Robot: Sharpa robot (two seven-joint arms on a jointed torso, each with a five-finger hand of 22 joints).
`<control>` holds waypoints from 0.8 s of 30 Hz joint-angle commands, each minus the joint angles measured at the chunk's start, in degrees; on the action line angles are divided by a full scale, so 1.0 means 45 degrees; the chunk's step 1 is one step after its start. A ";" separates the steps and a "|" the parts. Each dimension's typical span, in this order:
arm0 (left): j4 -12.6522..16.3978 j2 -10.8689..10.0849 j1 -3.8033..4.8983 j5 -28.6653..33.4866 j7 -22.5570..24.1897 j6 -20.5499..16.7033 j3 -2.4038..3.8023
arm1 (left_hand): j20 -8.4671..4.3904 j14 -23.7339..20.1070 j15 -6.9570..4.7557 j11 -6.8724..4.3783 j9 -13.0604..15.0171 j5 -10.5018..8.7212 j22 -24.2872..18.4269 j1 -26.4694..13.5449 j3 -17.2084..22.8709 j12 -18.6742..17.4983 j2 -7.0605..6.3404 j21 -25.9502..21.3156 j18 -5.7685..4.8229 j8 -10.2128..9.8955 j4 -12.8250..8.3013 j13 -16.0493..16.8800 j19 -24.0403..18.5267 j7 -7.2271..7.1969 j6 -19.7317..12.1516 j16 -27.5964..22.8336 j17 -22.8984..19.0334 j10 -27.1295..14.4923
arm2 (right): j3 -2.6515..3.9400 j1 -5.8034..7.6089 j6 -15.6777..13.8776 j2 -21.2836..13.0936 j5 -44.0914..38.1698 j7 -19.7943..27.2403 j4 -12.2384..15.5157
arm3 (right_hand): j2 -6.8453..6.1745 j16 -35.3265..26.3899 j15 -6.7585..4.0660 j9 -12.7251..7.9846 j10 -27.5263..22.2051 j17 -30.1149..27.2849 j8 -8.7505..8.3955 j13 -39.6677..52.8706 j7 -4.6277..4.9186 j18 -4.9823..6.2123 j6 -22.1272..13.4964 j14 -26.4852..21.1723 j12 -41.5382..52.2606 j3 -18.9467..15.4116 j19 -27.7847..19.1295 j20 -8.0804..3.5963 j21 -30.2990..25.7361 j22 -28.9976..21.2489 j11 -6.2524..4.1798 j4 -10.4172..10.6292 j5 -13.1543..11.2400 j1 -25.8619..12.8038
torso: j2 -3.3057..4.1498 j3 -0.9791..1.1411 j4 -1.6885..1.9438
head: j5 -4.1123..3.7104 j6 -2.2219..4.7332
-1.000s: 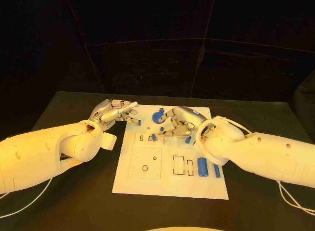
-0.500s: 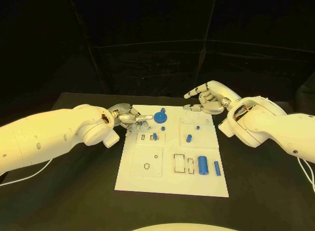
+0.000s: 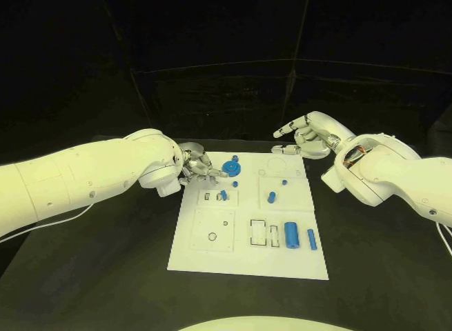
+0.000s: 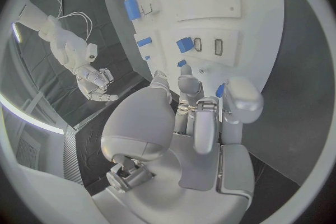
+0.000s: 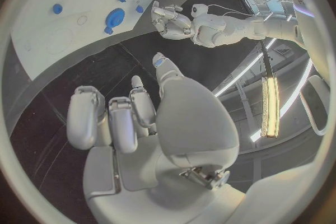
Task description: Assemble the parts on the task board
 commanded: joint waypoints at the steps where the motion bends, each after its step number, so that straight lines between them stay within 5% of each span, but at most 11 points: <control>1: -0.0283 0.0294 0.0061 -0.0959 -0.0724 0.0879 -0.0077 | -0.0050 0.1274 -0.0075 -0.0014 0.0227 -0.0047 0.0291 -0.0079 -0.0195 0.0390 0.0130 0.0212 -0.0203 0.0256 0.0005 0.0433 0.0090 -0.0009 -0.0148 0.0106 0.3176 0.0145 | 0.0012 0.0037 0.0239 -0.0011 -0.0165 -0.0472 -0.0017 | -0.0088 -0.0062 -0.0111 0.0004 0.0005 0.1429 0.0054 -0.0038 0.0001 0.0042 0.0112 0.0883 -0.0069 -0.0127 -0.0118 -0.0020 -0.0089 -0.0070 -0.0116 0.0011 0.0082 -0.0118 | -0.0070 0.0071 -0.0023 | -0.0002 -0.0023; 8: -0.0806 0.0946 0.0148 -0.1052 -0.0875 0.1380 -0.0366 | -0.0082 0.1315 -0.0145 -0.0058 0.0765 -0.0074 0.0961 -0.0258 -0.0571 0.1147 0.0194 0.0686 -0.0294 0.0847 0.0002 0.1282 0.0147 -0.0105 -0.0349 0.0223 0.3345 0.0377 | 0.0012 0.0050 0.0095 -0.0029 -0.0285 -0.0757 -0.0100 | -0.0082 -0.0106 -0.0120 -0.0001 -0.0001 0.1347 0.0078 -0.0057 -0.0008 0.0068 0.0120 0.0865 -0.0080 -0.0176 -0.0179 -0.0030 -0.0157 -0.0209 -0.0126 0.0055 0.0128 -0.0171 | -0.0086 0.0126 -0.0084 | 0.0075 -0.0093; 24: -0.1258 0.1593 0.0176 -0.1081 -0.0994 0.2049 -0.0570 | -0.0133 0.1315 -0.0184 -0.0135 0.1273 -0.0083 0.1490 -0.0350 -0.0869 0.1603 0.0299 0.1048 -0.0364 0.1335 0.0000 0.1795 0.0198 -0.0169 -0.0559 0.0223 0.3345 0.0531 | 0.0012 0.0070 0.0121 0.0052 -0.0446 -0.0905 -0.0206 | -0.0035 -0.0177 -0.0141 -0.0010 -0.0020 0.1227 0.0124 -0.0097 -0.0026 0.0107 0.0128 0.0838 -0.0106 -0.0205 -0.0271 -0.0050 -0.0270 -0.0423 -0.0146 0.0079 0.0306 -0.0153 | -0.0001 0.0023 -0.0056 | 0.0053 -0.0153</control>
